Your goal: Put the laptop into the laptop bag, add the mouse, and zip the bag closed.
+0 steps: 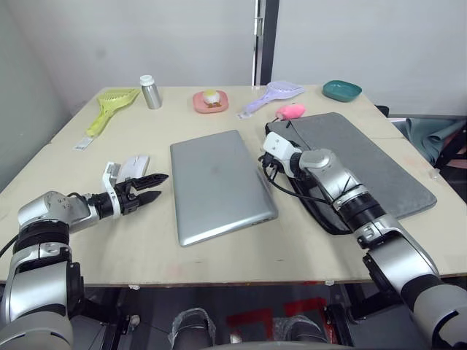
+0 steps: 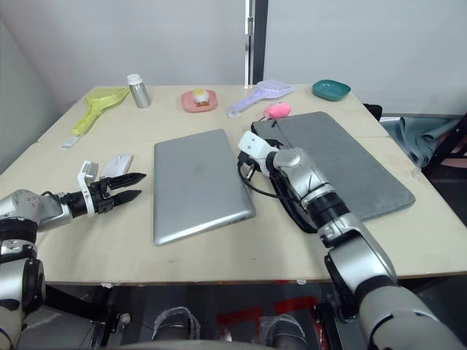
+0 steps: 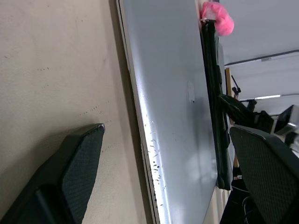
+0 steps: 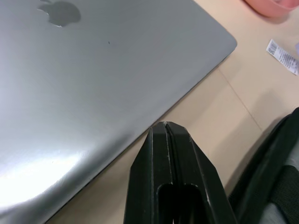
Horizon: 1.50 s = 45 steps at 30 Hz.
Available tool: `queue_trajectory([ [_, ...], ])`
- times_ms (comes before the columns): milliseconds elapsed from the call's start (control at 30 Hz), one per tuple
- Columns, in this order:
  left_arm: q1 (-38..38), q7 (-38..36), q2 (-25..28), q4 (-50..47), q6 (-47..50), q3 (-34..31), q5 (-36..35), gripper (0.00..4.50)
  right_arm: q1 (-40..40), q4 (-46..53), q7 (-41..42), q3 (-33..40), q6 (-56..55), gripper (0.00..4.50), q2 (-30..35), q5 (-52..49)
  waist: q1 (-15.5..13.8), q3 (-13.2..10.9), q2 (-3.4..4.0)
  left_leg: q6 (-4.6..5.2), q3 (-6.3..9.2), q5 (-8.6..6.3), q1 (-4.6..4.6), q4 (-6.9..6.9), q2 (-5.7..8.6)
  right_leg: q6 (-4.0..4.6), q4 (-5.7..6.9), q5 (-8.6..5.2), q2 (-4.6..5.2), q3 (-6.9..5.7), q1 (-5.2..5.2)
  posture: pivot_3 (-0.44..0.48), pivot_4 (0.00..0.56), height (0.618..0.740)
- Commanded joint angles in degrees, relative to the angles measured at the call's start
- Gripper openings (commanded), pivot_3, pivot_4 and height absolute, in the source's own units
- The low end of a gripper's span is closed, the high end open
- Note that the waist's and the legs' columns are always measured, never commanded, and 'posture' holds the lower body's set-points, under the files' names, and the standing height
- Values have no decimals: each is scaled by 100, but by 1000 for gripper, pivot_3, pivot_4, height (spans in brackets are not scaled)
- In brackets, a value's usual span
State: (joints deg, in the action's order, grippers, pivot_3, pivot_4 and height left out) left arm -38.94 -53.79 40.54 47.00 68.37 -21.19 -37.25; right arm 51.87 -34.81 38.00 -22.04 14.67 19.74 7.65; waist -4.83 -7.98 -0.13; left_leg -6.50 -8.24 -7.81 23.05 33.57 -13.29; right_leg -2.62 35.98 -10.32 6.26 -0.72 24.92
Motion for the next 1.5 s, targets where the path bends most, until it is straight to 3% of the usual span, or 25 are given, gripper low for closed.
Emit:
queue_trajectory([
  [33, -227, 225, -232, 475, -367, 167, 331, 4500, 382, -831, -527, -210, -468, 18, -316, 531, -28, 0, 0, 0, 3, 0, -8, 1, 0, 0, 4, 0, 1, -4, -7, 0, 150, 740],
  [233, -522, 236, -451, 1133, -770, 261, 629, 4500, 620, -1683, -759, -246, -1078, 18, -622, 874, -46, 3, 5, -2, 4, 1, -25, 2, 2, 1, 29, 1, 3, 12, -12, 0, 150, 740],
  [433, -469, -103, -681, 1184, -595, 588, 828, 4500, 593, -1733, -497, -11, -1314, 18, -883, 727, -37, 8, 9, -3, 2, 0, -55, 1, 2, 0, 43, 0, 2, 25, -23, 0, 150, 740],
  [700, 180, -758, -820, 366, 122, 1363, 870, 4500, 235, -842, 246, 346, -1156, 18, -932, 304, -10, 30, 22, -7, -30, -5, -68, -29, 11, 5, -17, -2, 3, 33, -37, 0, 150, 740],
  [967, 235, -675, -944, 15, 644, 832, 437, 4500, -507, 794, 1127, 359, -523, 18, -775, -38, -40, 82, 43, 47, -32, -53, -68, -42, 12, 76, -78, -45, 3, 9, -67, 0, 150, 740],
  [1133, 344, -721, -965, -392, 859, 728, 188, 4500, -453, 843, 1043, 340, -483, 18, -657, 146, -54, 82, 43, 55, -30, -69, -69, -43, 15, 99, -98, -59, 6, 2, -82, 0, 150, 740],
  [1467, 198, -990, -604, -918, 1374, 799, -169, 1150, -73, 346, 965, 551, -699, 0, -266, 82, -23, 66, 37, 24, -7, -86, -58, -43, 10, 109, -100, -65, 4, -25, -86, 0, 150, 740],
  [1500, 152, -1035, -563, -929, 1425, 785, -213, 1088, 2, 346, 998, 627, -693, 0, -165, 35, -23, 59, 37, 23, -5, -85, -58, -43, 8, 108, -98, -65, 2, -27, -85, 0, 150, 740],
])
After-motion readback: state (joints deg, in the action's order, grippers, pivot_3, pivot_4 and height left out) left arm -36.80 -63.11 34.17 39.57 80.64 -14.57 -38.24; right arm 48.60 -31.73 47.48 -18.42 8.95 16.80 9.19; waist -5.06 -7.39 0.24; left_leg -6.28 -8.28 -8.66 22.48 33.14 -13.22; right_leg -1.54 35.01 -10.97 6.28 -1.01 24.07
